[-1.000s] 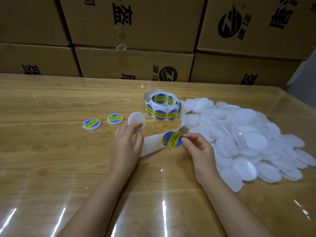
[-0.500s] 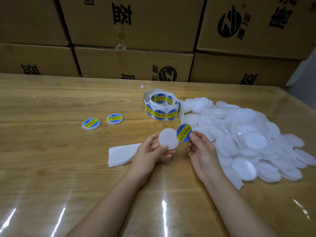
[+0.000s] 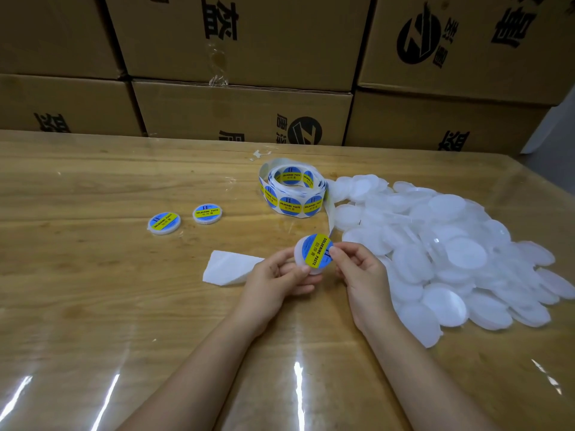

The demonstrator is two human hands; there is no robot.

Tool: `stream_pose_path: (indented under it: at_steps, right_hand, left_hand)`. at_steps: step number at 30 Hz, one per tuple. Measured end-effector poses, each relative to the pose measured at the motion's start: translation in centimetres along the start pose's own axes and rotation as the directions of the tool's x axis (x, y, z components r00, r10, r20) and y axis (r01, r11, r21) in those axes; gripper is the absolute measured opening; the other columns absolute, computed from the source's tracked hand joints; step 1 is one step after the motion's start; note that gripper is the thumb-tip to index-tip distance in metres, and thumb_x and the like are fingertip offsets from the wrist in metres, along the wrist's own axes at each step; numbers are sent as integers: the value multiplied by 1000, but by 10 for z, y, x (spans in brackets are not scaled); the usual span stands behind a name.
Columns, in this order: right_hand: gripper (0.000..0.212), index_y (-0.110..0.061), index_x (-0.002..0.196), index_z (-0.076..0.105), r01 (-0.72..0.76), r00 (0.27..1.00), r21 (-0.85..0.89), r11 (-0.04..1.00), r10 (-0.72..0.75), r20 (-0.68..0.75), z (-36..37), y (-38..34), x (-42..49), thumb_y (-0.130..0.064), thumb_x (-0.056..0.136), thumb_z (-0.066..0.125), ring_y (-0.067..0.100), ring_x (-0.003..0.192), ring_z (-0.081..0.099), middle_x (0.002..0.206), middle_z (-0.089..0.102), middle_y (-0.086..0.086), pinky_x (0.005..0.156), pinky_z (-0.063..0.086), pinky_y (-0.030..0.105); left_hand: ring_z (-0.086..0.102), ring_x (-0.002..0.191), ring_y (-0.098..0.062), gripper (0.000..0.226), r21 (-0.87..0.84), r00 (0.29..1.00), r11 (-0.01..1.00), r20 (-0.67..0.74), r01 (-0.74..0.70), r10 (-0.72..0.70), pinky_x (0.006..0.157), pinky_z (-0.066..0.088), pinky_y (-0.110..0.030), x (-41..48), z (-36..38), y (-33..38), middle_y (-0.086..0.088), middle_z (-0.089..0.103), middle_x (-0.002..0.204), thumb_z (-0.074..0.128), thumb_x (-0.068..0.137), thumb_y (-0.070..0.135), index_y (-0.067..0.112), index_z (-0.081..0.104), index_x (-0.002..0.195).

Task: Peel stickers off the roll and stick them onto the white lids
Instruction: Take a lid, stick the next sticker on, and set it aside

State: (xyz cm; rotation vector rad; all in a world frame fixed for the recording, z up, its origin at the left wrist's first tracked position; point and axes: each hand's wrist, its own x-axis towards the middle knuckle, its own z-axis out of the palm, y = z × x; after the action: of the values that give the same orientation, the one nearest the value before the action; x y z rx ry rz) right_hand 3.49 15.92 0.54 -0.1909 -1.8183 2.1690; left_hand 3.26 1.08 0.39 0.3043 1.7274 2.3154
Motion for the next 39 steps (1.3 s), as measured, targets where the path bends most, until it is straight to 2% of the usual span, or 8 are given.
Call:
stream_pose_path:
  at_steps: [7,16,25,39]
  right_hand:
    - [3,-12,85,68,19,1000,-64,998,-18,11,0,1,-1,-9,85,67,-5,56,54,58,62,-15,57,43,9]
    - [6,-15,82,68,15,1000,-62,998,-15,0,0,1,-1,-9,85,68,-3,59,55,62,65,-13,60,45,11]
    - [8,-18,81,68,6,1000,-82,997,-7,-7,1,2,-2,-10,84,69,19,79,58,83,70,9,75,48,32]
    - [8,-19,80,69,27,999,-124,992,-29,-16,0,5,-1,-12,84,70,14,75,60,79,71,4,71,49,25]
  left_hand:
    - [70,91,-27,25,-1,1000,1000,-8,-14,14,76,58,-31,0,0,-1,-12,74,95,55,91,2,16,62,110]
    - [70,92,-25,24,2,1000,1000,-2,-19,19,73,57,-26,0,0,-1,-9,74,98,55,91,3,14,62,111]
    - [70,92,-24,22,10,1000,1000,-9,-22,22,76,58,-28,0,0,-2,-9,74,97,56,91,4,14,63,110]
    - [71,90,-23,22,36,999,999,-16,-35,36,76,58,-28,0,2,-3,-8,74,95,56,91,4,15,64,108]
